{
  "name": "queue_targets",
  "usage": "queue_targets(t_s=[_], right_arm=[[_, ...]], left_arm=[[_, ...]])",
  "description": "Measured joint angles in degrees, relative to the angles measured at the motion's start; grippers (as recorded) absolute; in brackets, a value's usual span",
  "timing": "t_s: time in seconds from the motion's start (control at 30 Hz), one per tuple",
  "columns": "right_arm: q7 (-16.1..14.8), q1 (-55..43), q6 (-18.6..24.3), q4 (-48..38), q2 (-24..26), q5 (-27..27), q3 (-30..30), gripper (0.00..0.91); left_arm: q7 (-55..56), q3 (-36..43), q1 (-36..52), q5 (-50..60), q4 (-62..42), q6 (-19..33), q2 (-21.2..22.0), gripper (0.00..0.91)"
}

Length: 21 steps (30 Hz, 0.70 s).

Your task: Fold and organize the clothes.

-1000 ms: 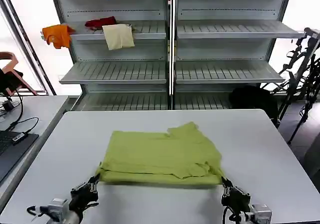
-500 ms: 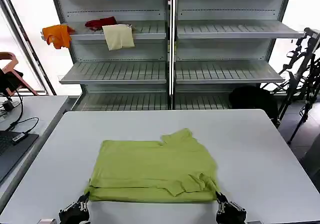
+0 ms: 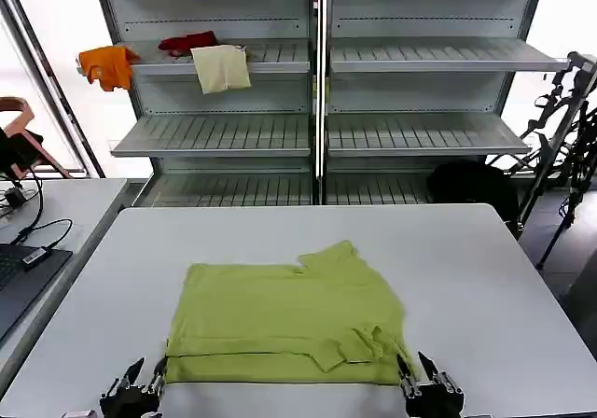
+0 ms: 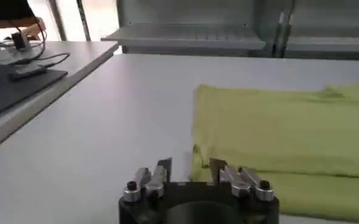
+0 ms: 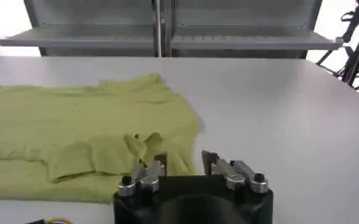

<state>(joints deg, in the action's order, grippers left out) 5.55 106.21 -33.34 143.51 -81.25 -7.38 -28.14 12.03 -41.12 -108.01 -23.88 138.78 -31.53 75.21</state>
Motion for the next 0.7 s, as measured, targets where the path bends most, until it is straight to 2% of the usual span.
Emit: queue_targets(t_s=[0.4,0.7], right_arm=[[-4.7,-17.1,-0.8,-6.9,1.8,2.2,1.7,0.907],[-4.6,-31.3,-1.1,-17.2,3.7,0.6,5.2,0.907]], left_arm=[[-9.5,0.4,13.3,0.5,-4.6,-0.9,-2.6,0.907],[-15.4,3.1,26.4,0.2,-13.4,-1.7,-7.0,0.907]])
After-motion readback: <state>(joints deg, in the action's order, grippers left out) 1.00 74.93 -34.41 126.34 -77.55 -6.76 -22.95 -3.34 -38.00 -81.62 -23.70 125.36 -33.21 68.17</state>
